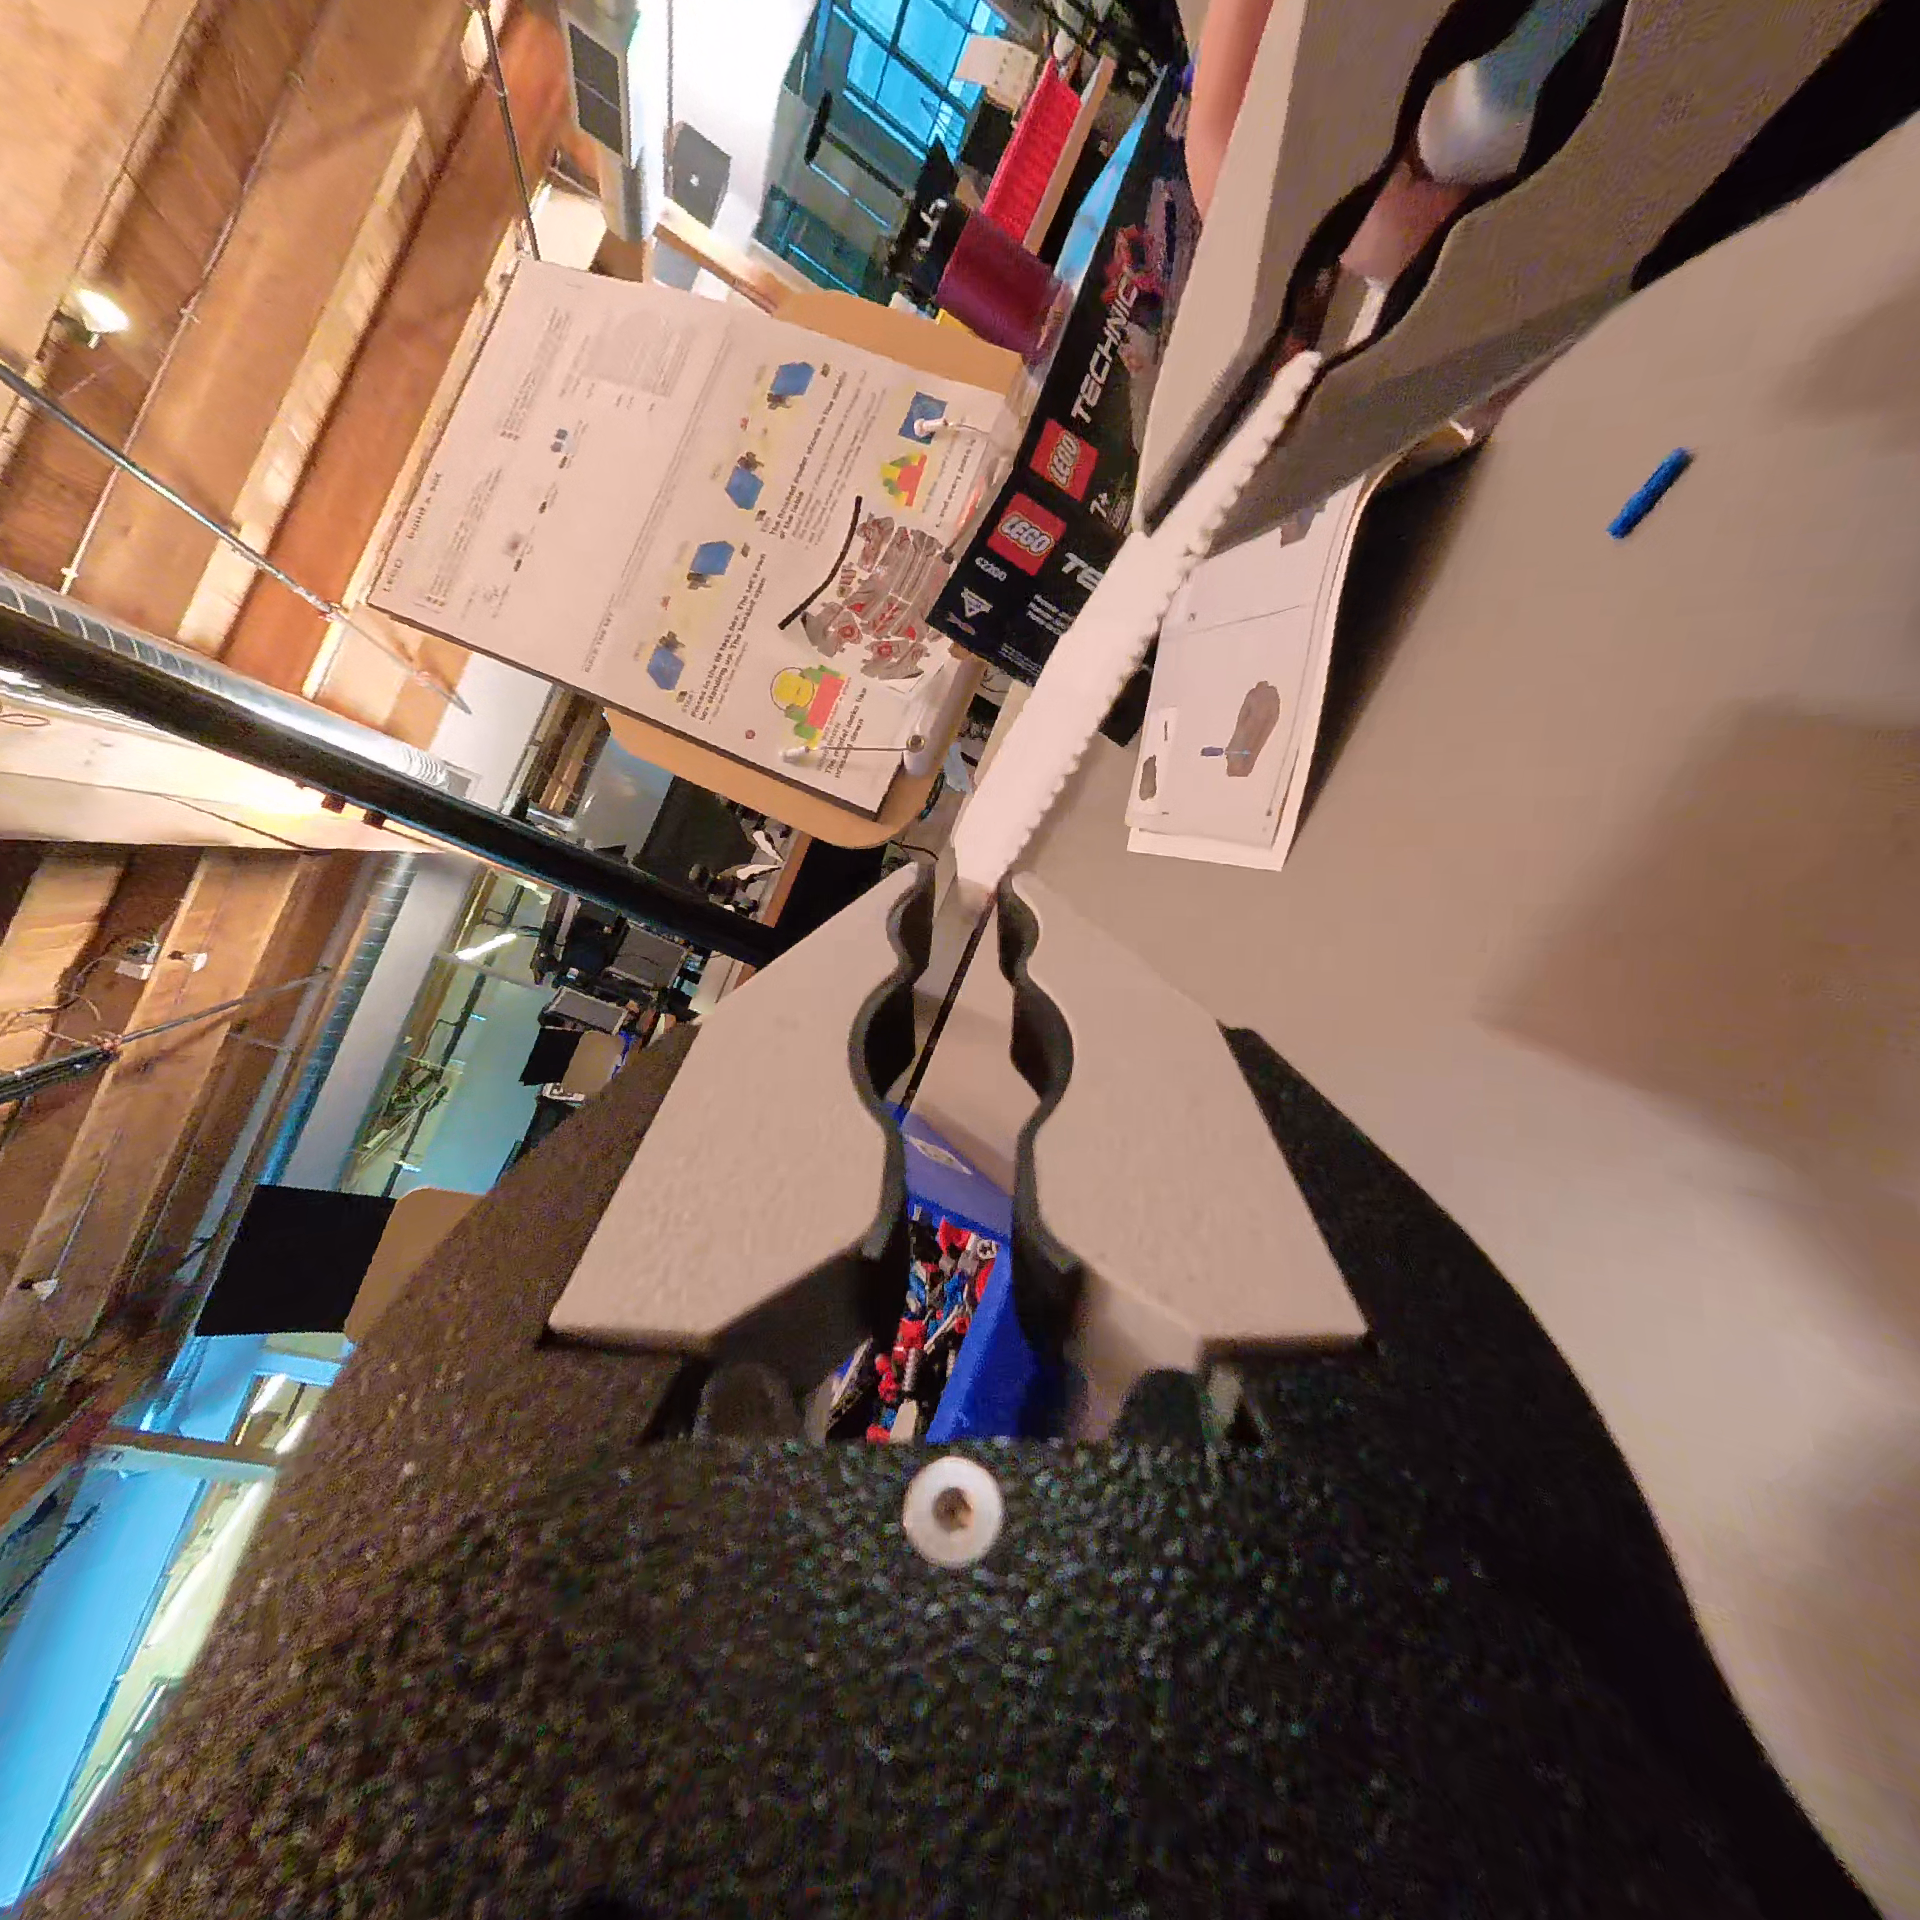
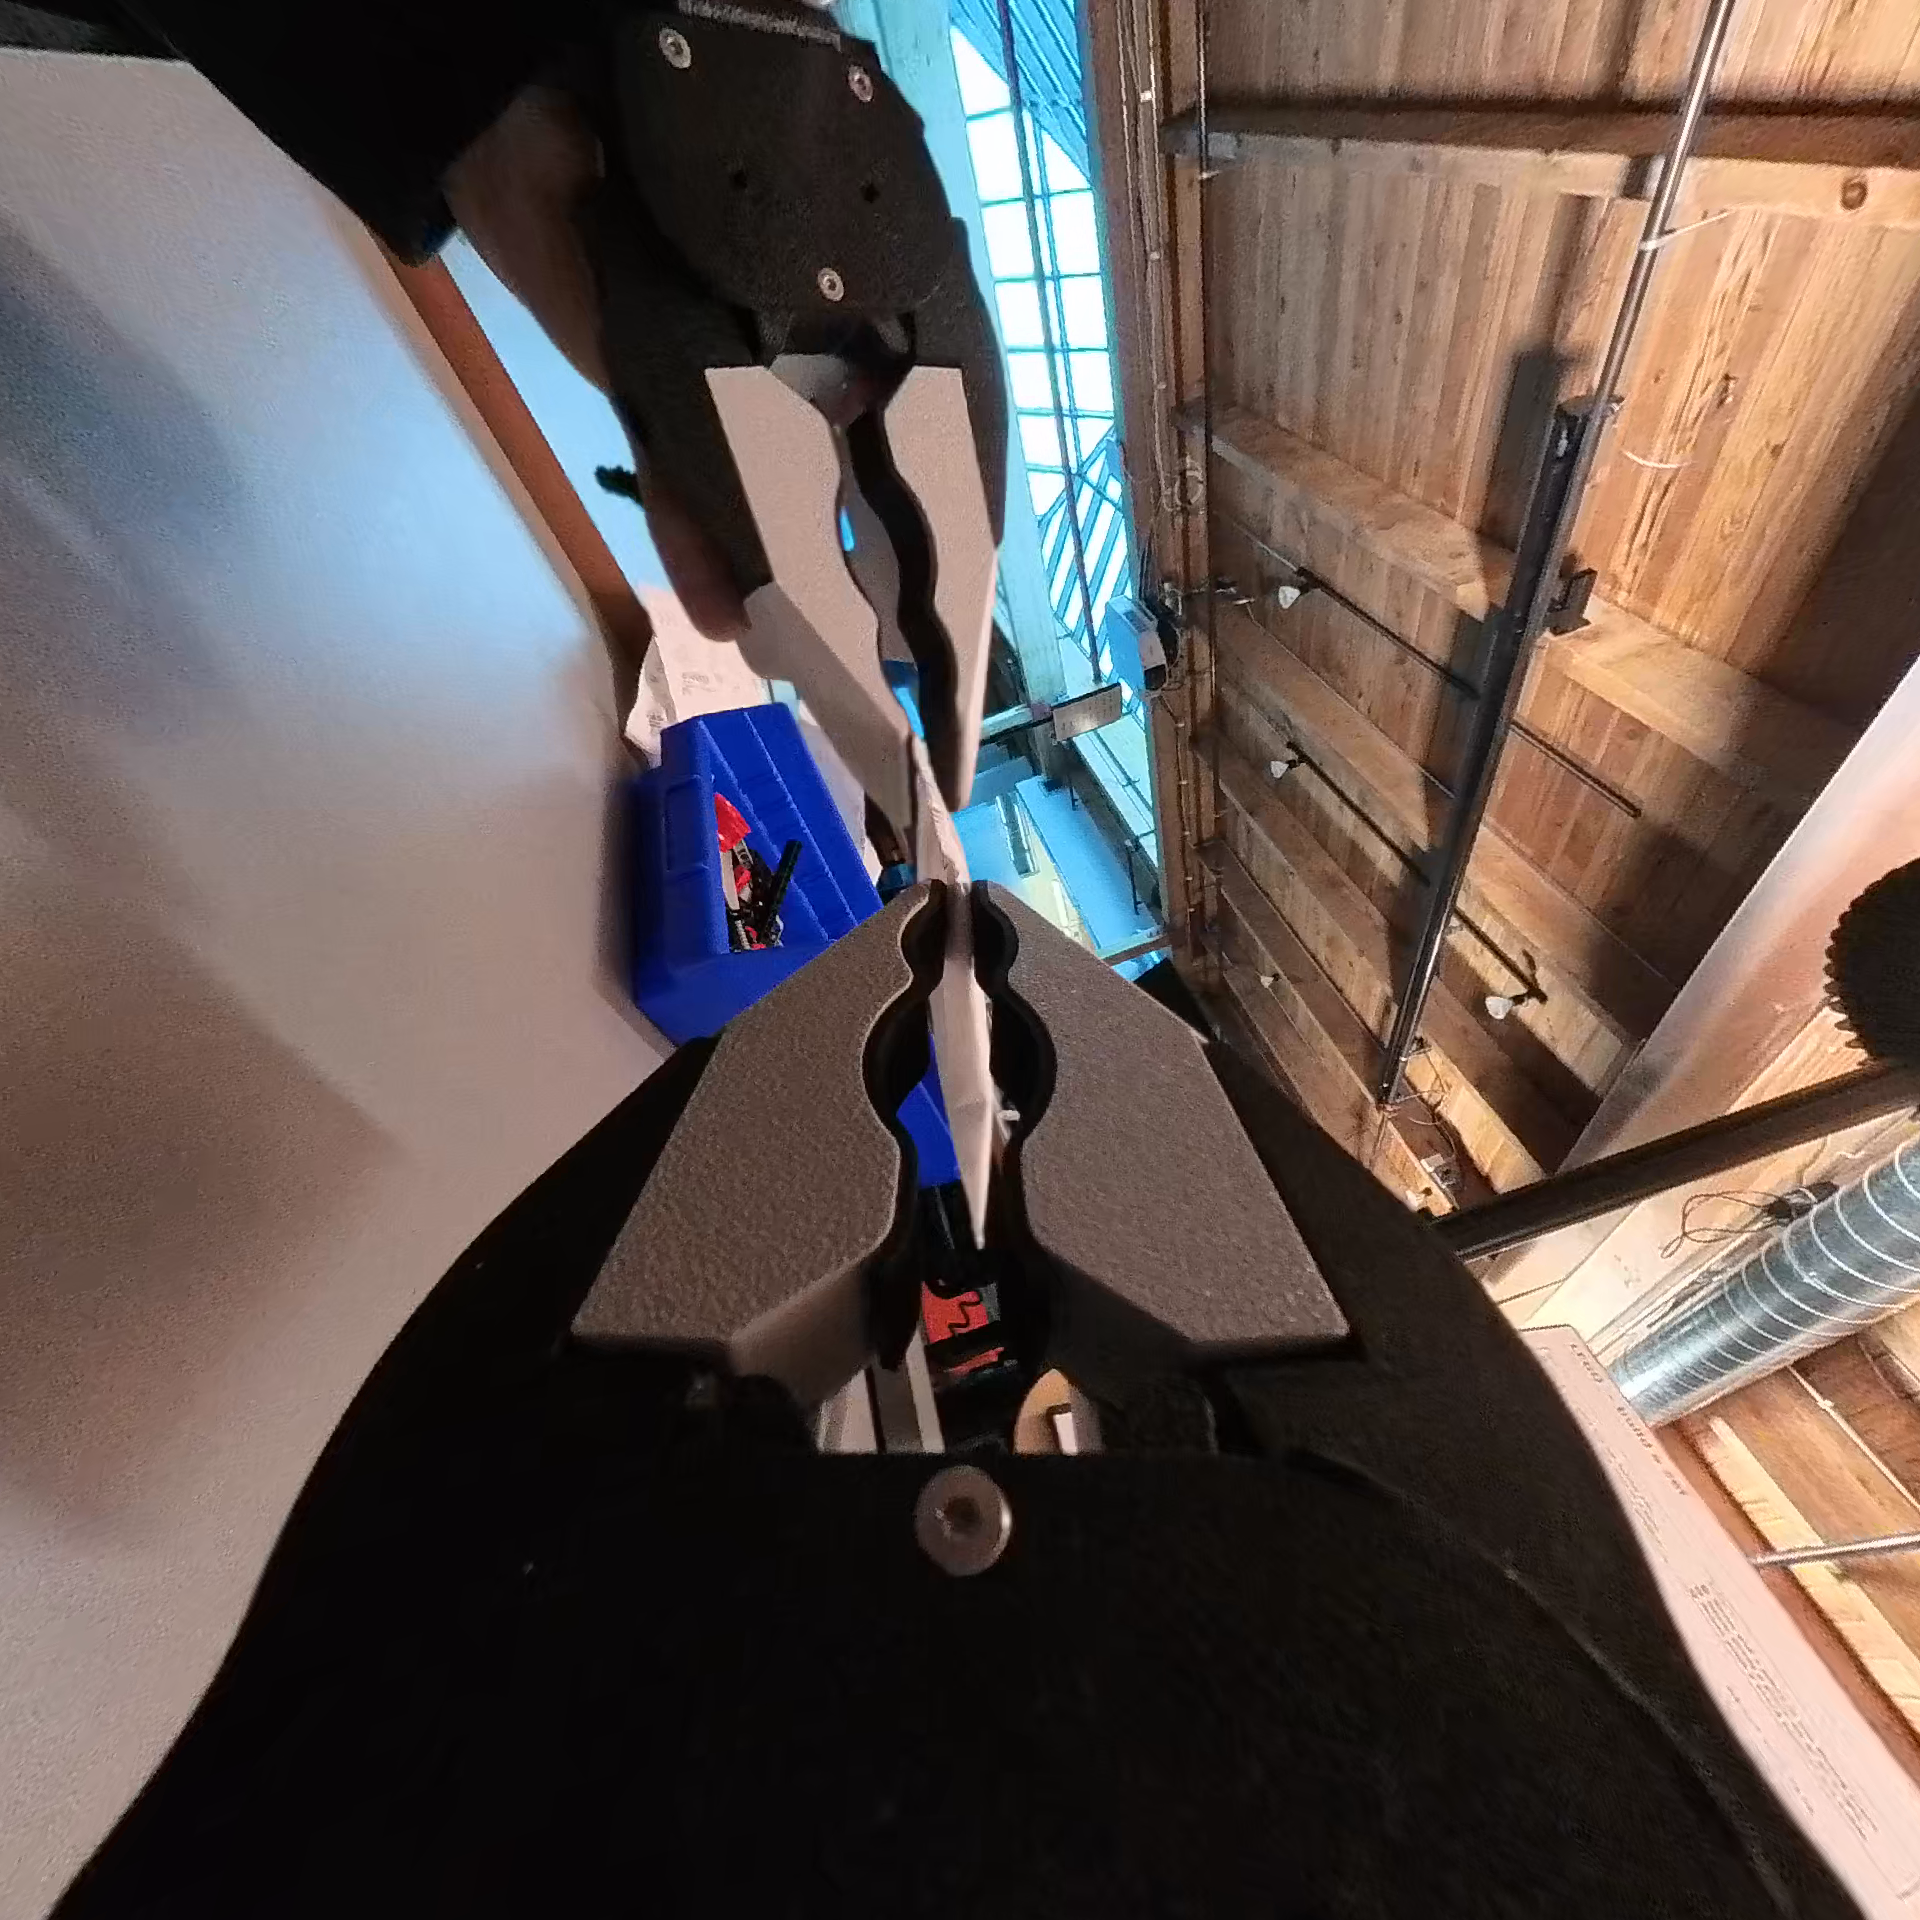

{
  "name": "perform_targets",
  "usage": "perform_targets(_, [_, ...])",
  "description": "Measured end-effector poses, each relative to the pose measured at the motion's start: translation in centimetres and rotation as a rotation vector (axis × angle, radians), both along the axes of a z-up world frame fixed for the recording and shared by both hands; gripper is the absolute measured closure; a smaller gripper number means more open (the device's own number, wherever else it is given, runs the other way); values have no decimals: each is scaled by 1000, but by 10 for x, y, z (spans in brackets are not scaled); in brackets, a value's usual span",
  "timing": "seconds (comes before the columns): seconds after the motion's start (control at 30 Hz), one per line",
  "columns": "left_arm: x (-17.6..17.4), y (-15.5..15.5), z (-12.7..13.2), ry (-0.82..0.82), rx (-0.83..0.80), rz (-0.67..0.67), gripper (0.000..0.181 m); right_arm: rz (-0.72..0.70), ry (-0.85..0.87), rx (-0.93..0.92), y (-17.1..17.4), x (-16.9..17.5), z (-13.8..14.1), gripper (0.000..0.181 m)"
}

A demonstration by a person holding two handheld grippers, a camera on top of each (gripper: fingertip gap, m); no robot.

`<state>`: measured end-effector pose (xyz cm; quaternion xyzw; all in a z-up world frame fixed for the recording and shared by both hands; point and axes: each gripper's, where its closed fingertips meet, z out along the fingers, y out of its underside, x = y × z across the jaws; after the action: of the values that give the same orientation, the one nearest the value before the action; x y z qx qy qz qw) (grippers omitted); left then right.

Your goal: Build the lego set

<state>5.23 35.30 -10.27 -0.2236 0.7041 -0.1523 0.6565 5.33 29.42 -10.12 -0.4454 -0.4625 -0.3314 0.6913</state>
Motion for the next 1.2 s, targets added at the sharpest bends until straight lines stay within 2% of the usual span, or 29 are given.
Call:
perform_targets(0.13, [1,-2,-4,36,-8,-16,176,33,74,-37,1,2,-1,179])
perform_targets(0.23, [-2,-1,-14,132,-67,-25,178,93,239,-147,4,5,-5,180])
perform_targets(0.3, [-7,-5,-24,244,-216,-64,181,152,416,-259,7,9,-8,175])
perform_targets(0.4, [-18,-13,-42,480,-548,-106,181,259,610,-430,4,12,-13,161])
perform_targets(0.43, [-21,-13,-45,539,-632,-101,181,270,666,-474,5,15,-13,149])
perform_targets(0.47, [-25,-15,-51,607,-703,-93,181,286,714,-522,4,18,-14,145])
perform_targets(0.57, [-32,-16,-67,773,-854,-29,181,358,856,-658,2,18,-16,140])
perform_targets(0.67, [-33,-31,-73,875,-966,-74,181,350,923,-764,6,16,-29,137])
perform_targets(0.73, [-33,-44,-72,936,-1046,-137,181,325,936,-819,8,16,-38,155])
perform_targets(0.8, [-30,-45,-74,950,-1071,-140,181,344,957,-867,8,14,-42,172])
perform_targets(0.87, [-27,-43,-73,942,-1093,-149,181,391,1011,-918,4,12,-42,181])
perform_targets(0.97, [-11,-34,-56,770,-1123,-190,181,393,1221,-905,12,28,-34,181])
perform_targets(1.1, [0,-30,-25,598,-1295,-291,181,496,1500,-902,16,42,-19,181])
perform_targets(1.2, [4,-25,-27,594,-1359,-261,181,485,1521,-912,17,44,-22,181])
